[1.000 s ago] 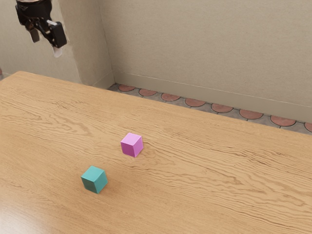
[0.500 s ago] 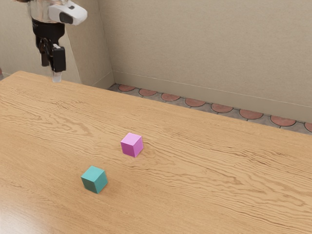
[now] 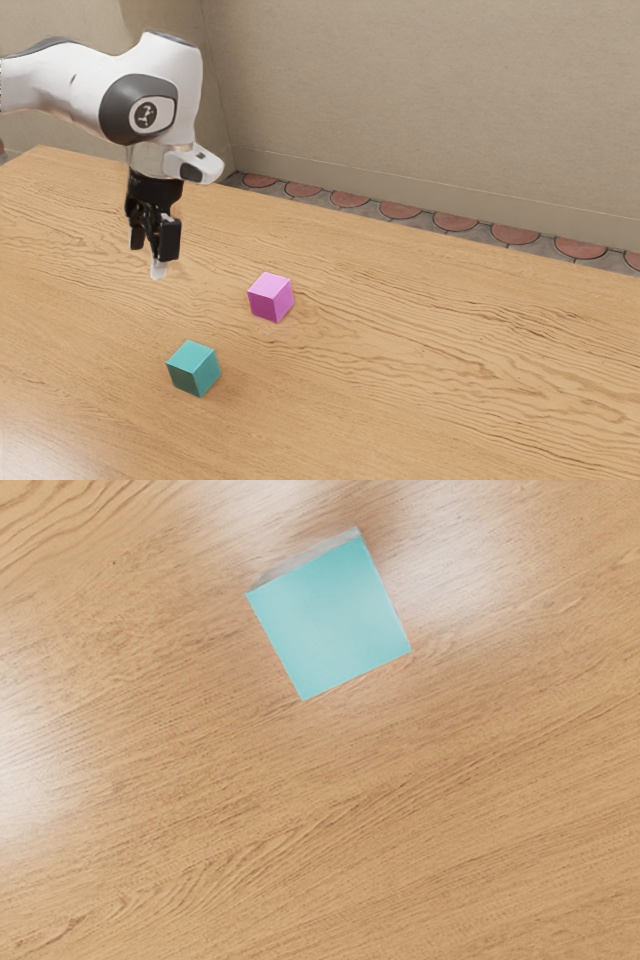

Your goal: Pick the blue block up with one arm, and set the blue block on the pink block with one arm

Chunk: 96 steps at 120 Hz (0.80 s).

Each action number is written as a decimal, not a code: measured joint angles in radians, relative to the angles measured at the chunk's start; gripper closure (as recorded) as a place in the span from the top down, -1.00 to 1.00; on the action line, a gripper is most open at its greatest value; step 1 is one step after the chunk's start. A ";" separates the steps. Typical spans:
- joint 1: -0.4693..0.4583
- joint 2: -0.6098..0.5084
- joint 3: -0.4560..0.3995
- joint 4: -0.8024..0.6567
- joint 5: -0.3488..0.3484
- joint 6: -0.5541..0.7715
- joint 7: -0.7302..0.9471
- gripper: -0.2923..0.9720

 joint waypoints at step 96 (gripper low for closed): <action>0.088 0.086 -0.006 -0.329 -0.078 0.448 -0.181 0.54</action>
